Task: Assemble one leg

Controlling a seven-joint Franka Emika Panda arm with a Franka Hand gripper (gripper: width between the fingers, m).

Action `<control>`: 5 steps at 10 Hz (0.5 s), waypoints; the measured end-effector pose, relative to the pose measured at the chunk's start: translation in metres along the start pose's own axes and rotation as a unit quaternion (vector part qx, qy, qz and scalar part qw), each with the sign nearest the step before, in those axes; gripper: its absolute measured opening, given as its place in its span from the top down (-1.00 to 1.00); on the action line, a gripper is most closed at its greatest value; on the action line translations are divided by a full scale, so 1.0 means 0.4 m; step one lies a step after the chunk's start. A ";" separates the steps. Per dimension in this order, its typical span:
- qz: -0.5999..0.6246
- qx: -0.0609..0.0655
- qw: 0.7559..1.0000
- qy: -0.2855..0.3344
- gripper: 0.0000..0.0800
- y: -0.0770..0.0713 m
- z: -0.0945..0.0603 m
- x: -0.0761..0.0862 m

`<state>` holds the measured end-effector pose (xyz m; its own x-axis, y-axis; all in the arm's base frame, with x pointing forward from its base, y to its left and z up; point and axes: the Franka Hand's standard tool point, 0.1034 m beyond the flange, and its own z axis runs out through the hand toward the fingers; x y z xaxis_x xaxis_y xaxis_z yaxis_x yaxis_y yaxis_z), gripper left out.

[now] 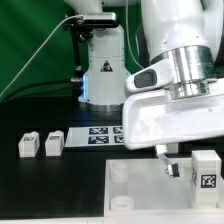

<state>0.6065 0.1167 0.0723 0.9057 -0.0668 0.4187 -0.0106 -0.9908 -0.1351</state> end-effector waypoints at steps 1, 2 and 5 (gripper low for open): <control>0.014 0.003 1.000 0.001 -0.62 -0.007 -0.026 0.043; 0.018 0.003 0.999 -0.036 -0.62 0.001 -0.017 0.032; 0.037 0.018 0.978 -0.206 -0.62 0.018 -0.030 0.059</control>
Offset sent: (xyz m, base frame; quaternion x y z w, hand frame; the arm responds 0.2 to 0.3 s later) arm 0.0238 -0.0243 0.0067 -0.0118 -0.2793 0.0209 0.9599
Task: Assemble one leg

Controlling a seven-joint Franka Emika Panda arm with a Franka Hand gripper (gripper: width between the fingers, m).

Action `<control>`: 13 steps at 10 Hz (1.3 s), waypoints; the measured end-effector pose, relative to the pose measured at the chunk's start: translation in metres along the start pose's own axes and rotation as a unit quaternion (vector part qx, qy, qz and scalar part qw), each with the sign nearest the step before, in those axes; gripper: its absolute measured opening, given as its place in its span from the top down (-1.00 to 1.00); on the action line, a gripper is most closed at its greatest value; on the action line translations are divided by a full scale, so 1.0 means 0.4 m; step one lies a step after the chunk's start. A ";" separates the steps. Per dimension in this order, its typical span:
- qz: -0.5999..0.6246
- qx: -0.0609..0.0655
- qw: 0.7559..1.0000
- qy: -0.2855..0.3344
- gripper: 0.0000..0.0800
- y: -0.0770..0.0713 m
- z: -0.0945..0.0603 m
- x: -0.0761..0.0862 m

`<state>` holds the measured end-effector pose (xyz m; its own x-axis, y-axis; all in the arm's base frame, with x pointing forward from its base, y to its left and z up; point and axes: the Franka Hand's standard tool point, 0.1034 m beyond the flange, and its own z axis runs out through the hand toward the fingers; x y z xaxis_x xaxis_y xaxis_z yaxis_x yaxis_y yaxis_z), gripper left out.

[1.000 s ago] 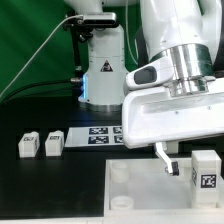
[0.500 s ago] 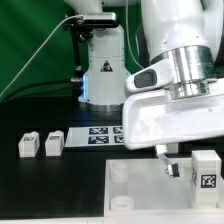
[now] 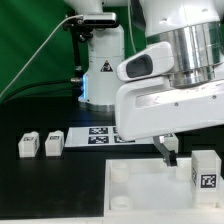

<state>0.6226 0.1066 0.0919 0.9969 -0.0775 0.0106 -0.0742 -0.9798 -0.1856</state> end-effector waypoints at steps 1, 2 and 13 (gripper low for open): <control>0.008 0.003 0.998 -0.060 -0.62 -0.002 0.007 -0.014; 0.019 0.007 0.994 -0.110 -0.62 -0.006 0.006 -0.009; 0.091 0.005 0.994 -0.068 0.20 -0.027 0.033 0.011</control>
Offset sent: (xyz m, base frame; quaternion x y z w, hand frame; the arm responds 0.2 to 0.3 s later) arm -0.0046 0.0274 -0.0276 -0.0477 0.0707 -0.0025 0.9964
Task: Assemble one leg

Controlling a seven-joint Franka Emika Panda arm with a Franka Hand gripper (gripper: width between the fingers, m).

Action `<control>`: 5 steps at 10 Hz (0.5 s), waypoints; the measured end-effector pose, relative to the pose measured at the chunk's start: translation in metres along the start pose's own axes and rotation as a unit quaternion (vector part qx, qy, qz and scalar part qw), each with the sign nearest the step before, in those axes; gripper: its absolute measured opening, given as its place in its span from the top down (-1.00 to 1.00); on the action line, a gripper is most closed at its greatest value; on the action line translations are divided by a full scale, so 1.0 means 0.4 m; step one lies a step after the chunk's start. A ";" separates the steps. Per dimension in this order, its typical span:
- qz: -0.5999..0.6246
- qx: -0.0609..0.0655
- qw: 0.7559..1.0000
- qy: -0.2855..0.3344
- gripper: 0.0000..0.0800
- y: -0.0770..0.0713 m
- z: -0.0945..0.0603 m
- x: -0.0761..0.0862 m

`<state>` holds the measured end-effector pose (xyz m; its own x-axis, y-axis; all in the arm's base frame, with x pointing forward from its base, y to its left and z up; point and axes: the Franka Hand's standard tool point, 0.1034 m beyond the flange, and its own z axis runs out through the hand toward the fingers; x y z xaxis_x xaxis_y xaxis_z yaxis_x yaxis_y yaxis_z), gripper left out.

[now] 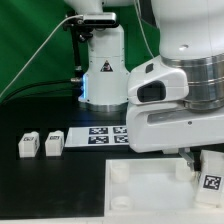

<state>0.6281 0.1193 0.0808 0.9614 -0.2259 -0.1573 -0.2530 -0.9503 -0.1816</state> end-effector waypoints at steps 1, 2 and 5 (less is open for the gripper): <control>0.059 0.008 0.998 0.023 0.20 0.010 -0.001 -0.002; 0.141 0.019 0.989 0.043 0.20 0.016 -0.001 -0.005; 0.375 0.082 0.921 0.060 0.20 0.027 -0.007 0.013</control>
Offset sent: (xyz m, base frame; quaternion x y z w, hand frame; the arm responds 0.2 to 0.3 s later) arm -0.0152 -0.0119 -0.0209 0.0894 0.0550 0.5198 0.8478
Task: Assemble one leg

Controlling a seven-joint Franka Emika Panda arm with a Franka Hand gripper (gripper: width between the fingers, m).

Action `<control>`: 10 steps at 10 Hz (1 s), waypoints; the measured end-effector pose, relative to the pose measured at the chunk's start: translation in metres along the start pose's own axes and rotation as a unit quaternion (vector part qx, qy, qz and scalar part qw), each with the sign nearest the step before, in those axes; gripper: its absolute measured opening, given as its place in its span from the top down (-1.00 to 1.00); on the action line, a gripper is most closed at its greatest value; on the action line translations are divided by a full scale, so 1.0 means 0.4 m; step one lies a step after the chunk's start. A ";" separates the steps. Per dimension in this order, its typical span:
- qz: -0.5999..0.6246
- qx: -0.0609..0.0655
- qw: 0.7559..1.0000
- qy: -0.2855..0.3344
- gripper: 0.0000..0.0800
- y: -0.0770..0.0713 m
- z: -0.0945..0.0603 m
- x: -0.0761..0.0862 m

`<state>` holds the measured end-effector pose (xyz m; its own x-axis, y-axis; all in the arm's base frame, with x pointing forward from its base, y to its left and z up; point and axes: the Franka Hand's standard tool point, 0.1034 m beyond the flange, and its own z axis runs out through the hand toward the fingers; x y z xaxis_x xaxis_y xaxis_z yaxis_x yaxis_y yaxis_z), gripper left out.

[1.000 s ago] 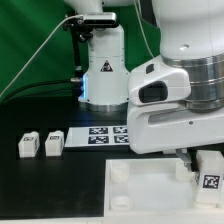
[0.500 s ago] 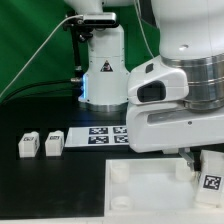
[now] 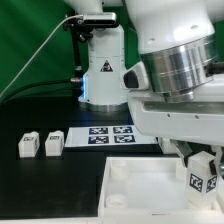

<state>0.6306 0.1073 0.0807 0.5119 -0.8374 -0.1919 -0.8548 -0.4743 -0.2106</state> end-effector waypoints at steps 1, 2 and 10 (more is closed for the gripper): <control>0.073 0.011 0.997 -0.001 0.20 -0.003 0.000 0.004; 0.124 0.018 0.992 -0.001 0.20 -0.005 0.000 0.005; -0.082 -0.019 0.996 0.014 -0.59 0.001 0.016 -0.010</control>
Offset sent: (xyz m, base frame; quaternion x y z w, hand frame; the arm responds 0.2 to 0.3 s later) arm -0.0114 -0.0008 -0.0073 -0.0088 0.0460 0.2579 0.9650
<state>0.6286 0.1122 0.0753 0.6428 -0.7549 -0.1304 -0.7628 -0.6149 -0.2000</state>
